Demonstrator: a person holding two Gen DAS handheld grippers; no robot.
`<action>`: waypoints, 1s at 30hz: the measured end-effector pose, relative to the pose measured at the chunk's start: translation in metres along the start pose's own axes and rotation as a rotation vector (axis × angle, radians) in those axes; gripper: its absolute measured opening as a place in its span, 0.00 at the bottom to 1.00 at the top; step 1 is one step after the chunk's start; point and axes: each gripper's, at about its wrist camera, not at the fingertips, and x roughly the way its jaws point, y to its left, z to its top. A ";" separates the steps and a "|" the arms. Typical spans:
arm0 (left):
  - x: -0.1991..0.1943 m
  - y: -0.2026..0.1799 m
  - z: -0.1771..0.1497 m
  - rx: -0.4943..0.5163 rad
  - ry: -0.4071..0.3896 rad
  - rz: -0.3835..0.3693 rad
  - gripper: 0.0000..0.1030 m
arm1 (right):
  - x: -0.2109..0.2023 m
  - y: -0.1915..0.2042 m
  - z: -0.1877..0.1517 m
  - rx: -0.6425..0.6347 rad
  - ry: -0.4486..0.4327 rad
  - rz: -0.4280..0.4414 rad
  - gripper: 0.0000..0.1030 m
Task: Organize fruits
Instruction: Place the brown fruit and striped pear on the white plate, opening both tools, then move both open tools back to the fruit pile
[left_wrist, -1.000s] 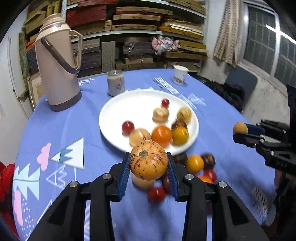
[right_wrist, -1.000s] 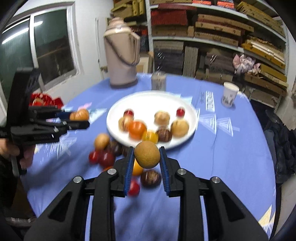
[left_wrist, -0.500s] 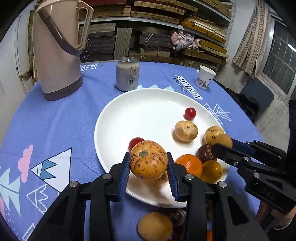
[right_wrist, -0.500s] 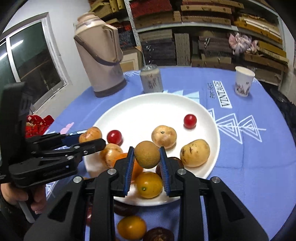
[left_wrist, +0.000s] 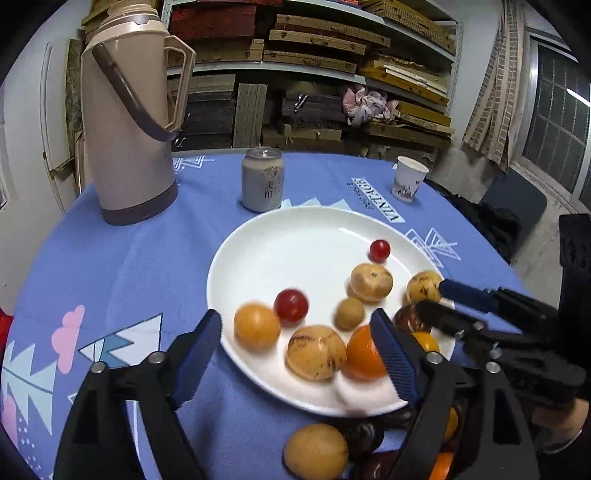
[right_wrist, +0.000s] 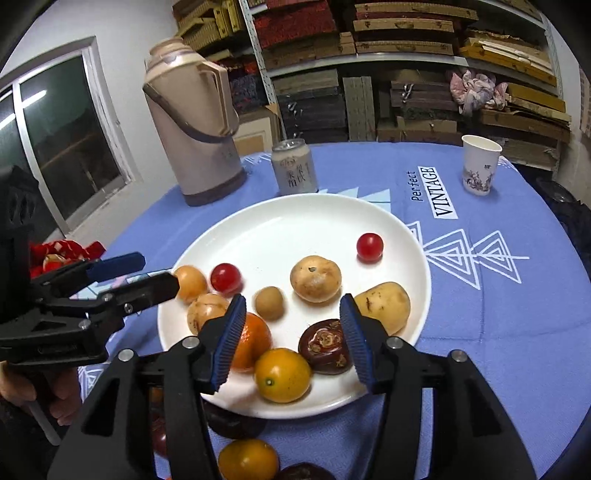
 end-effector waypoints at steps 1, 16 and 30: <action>-0.001 0.001 -0.002 0.003 0.005 0.007 0.87 | -0.002 -0.002 -0.001 0.004 -0.008 0.003 0.52; -0.005 0.022 -0.013 -0.068 0.031 0.014 0.93 | -0.052 -0.004 -0.017 0.009 -0.039 -0.024 0.61; -0.045 0.011 -0.047 -0.020 0.028 0.035 0.96 | -0.099 0.019 -0.072 -0.118 0.044 -0.061 0.70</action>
